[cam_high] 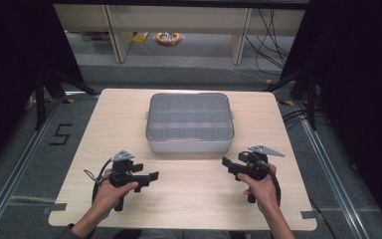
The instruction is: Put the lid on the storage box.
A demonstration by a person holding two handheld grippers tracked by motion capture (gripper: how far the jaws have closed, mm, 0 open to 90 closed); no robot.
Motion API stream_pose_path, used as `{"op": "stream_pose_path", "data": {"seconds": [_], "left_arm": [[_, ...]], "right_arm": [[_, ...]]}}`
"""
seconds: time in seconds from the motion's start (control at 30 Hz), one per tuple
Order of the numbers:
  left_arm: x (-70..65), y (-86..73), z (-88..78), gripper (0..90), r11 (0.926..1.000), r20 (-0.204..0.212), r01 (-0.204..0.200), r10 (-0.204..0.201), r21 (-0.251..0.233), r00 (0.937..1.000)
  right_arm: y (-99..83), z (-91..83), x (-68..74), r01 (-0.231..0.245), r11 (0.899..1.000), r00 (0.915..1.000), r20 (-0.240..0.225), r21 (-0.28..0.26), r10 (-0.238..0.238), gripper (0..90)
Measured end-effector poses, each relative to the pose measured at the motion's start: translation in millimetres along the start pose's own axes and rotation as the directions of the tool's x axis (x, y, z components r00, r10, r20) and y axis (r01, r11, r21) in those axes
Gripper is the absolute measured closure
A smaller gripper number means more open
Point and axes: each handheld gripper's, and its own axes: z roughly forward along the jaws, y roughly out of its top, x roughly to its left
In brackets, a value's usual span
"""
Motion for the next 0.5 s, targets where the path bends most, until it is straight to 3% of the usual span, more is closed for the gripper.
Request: {"op": "stream_pose_path", "data": {"seconds": [0.1,0.13,0.17,0.5], "left_arm": [[-1.9,-3.5,-1.7,21.0,1.0000,-0.002,-0.004,0.004,0.005,1.0000],[-1.6,-4.7,-1.8,21.0,0.9999,0.001,-0.013,0.013,0.009,0.9999],[-2.0,-6.1,-2.0,21.0,0.9998,0.000,-0.014,0.014,0.011,0.9999],[-2.8,-18.5,-7.7,21.1,0.9991,-0.007,-0.030,0.030,0.030,0.9995]], "right_arm": [[-4.3,-0.3,1.3,0.002,1.000,0.9999,-0.011,-0.019,-0.002,26.6],[-5.2,-3.4,5.9,-0.046,0.999,0.9989,-0.006,0.014,0.046,26.6],[-6.1,-2.9,1.9,0.013,1.000,0.9999,-0.003,0.004,-0.013,26.5],[-19.7,-8.0,2.3,0.024,1.000,0.9997,-0.008,0.015,-0.024,25.0]]}}
